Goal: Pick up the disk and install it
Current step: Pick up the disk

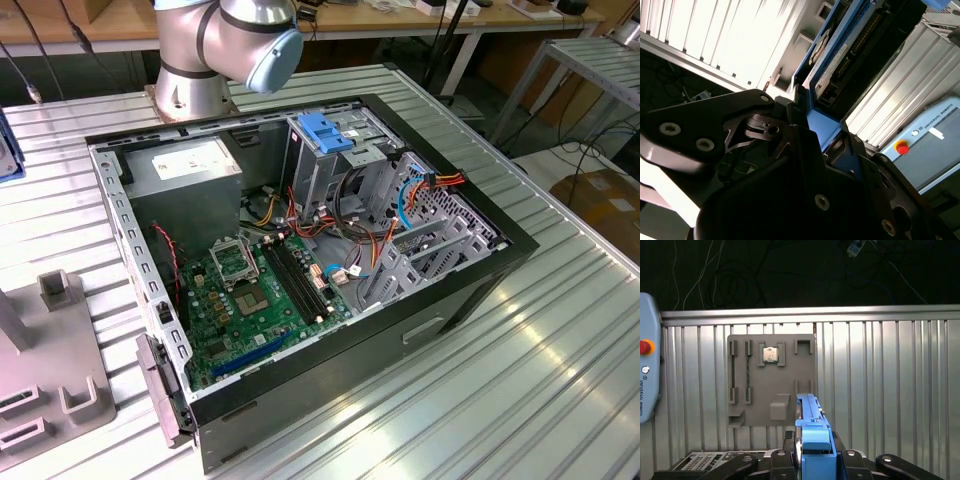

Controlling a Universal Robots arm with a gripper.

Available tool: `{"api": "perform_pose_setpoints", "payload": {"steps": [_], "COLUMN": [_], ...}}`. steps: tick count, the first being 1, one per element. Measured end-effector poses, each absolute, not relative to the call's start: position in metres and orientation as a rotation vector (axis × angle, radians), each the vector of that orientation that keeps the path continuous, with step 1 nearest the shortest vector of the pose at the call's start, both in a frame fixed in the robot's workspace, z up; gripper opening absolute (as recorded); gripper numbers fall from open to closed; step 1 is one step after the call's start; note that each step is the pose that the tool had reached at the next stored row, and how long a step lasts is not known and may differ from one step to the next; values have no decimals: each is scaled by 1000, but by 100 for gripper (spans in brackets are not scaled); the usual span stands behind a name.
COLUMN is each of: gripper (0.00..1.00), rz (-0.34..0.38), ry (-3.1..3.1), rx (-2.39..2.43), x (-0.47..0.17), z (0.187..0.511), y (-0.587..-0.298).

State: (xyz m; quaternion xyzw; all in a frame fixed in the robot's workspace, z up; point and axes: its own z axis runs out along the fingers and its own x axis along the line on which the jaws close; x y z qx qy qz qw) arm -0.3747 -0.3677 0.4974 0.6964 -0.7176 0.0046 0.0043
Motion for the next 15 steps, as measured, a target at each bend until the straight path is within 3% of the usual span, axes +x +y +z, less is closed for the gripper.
{"api": "perform_pose_setpoints", "payload": {"steps": [15], "gripper": [37], "rz": [14], "ry": [-2248], "rx": [2182], "x": [-353], "z": [497], "y": [-368]}}
